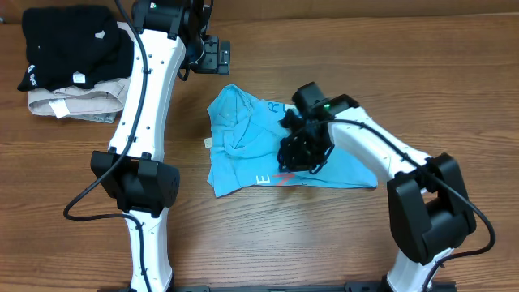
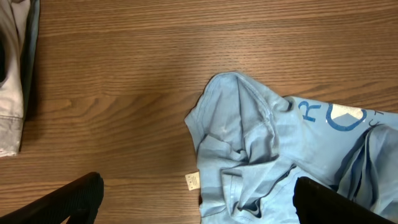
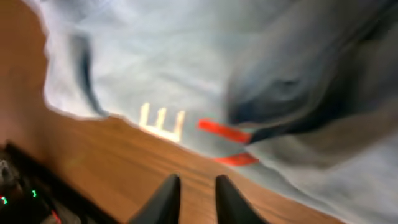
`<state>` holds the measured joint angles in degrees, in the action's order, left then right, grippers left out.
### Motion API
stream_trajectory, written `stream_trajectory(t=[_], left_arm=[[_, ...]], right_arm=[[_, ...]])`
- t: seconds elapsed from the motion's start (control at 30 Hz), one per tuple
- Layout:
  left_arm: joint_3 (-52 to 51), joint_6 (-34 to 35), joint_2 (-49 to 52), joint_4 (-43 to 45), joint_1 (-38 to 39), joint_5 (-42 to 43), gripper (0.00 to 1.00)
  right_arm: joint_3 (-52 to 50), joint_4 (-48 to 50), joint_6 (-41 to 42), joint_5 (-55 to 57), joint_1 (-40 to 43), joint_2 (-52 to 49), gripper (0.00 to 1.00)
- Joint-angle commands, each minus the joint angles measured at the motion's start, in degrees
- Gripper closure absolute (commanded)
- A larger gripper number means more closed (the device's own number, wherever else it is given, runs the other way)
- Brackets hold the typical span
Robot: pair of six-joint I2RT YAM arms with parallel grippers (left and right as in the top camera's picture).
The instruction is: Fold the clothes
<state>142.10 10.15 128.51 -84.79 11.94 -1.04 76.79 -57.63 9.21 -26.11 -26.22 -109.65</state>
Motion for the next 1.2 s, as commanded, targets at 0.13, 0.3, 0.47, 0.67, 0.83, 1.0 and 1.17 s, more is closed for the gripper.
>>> stream_trajectory(t=[0.13, 0.3, 0.47, 0.67, 0.83, 1.0, 1.17], left_arm=[[-0.3, -0.7, 0.6, 0.0, -0.3, 0.7, 0.0], [-0.3, -0.8, 0.6, -1.2, -0.3, 0.7, 0.0], [-0.3, -10.4, 0.6, -3.7, -0.3, 9.2, 0.0], [-1.9, -19.3, 0.6, -5.3, -0.3, 16.1, 0.0], [-9.3, -23.1, 0.6, -1.6, -0.4, 15.9, 0.0], [-19.0, -24.6, 0.6, 3.4, -1.0, 13.0, 0.0], [-26.4, -18.1, 0.6, 7.9, -1.7, 13.5, 0.0]], right_arm=[[5.1, -2.6, -0.6, -4.0, 2.1, 2.1, 0.69], [12.7, -7.5, -2.0, -0.3, 6.3, 2.5, 0.53], [17.0, -10.7, -2.1, 5.1, 12.5, 2.5, 0.29], [17.1, -11.3, -3.5, 5.6, 20.4, 2.5, 0.24], [17.0, -13.4, -5.4, 6.5, 24.0, 2.5, 0.11], [17.0, -14.9, -6.5, 8.3, 24.9, 2.5, 0.08], [17.0, -14.5, -6.5, 8.7, 24.9, 2.5, 0.04]])
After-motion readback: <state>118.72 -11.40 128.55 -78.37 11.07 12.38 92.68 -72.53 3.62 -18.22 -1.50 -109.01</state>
